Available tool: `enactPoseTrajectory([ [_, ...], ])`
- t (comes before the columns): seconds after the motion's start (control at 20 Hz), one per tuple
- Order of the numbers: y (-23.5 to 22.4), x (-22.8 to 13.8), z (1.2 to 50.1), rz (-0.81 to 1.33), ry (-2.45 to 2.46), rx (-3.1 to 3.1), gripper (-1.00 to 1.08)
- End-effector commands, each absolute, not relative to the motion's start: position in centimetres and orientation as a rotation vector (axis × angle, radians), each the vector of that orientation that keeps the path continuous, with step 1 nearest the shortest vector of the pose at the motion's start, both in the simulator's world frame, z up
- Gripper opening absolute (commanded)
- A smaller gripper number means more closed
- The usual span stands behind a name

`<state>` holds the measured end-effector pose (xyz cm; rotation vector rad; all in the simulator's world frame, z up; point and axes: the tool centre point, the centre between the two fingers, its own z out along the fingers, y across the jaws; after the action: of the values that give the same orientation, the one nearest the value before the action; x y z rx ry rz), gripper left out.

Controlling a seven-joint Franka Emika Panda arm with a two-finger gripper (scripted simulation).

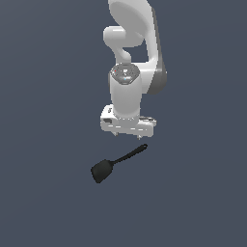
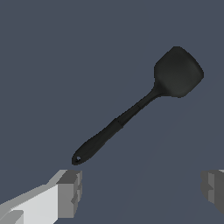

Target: Pick up the object and move it to a goal position.

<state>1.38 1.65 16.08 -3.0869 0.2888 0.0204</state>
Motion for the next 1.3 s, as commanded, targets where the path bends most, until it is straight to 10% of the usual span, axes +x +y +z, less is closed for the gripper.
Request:
enactPoseTrajectory([
  [0.0,1.5,1.7,15.3,0.022,0.39,-3.077,1.0],
  [1.25,-0.9,4.7,7.6,0.007,1.371,-2.821,1.0],
])
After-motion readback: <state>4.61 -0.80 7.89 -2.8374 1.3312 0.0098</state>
